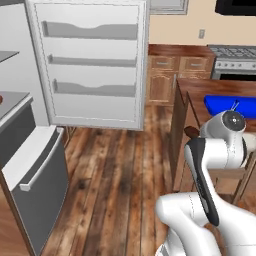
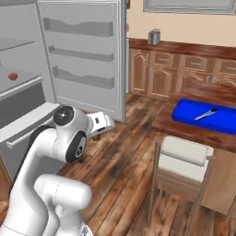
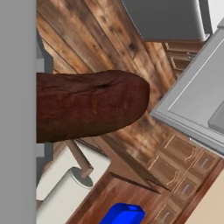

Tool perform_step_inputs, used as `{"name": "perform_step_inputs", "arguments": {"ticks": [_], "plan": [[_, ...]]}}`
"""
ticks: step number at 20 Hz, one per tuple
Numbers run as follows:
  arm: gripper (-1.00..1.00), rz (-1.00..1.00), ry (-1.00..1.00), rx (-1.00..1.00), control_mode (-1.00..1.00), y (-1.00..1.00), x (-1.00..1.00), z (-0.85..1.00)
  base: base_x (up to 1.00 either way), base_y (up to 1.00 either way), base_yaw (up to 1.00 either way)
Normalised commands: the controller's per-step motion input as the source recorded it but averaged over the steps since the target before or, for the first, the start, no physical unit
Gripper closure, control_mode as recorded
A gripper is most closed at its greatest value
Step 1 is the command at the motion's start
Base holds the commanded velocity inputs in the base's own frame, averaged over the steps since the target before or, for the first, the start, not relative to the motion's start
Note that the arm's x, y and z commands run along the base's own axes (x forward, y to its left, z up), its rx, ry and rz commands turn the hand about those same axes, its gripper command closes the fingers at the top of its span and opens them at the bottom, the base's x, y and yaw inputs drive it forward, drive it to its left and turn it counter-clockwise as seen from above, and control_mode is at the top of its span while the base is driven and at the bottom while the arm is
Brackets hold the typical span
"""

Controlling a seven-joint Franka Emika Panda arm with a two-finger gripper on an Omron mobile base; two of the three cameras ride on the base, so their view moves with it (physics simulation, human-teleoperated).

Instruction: Gather the onion and sweet potato from the fridge and place them on a tray on the dining counter. Then gather the chicken drumstick and fish from the fridge and place them on the other tray.

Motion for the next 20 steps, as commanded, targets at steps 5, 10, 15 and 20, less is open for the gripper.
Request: {"name": "perform_step_inputs", "arguments": {"ticks": [5, 10, 15, 20], "plan": [[1.0, 0.0, 0.0, 0.0, 1.0, 0.0, 0.0, 0.0, 0.38, -0.33, -0.17], [1.0, 0.0, 0.0, 0.0, 1.0, 0.0, 0.0, 0.0, 0.35, -0.36, -0.18], [1.0, 0.0, 0.0, 0.0, 1.0, 0.0, 0.0, 0.0, 0.29, -0.38, -0.18], [1.0, 0.0, 0.0, 0.0, 1.0, 0.0, 0.0, 0.0, 0.24, -0.43, -0.18]]}}
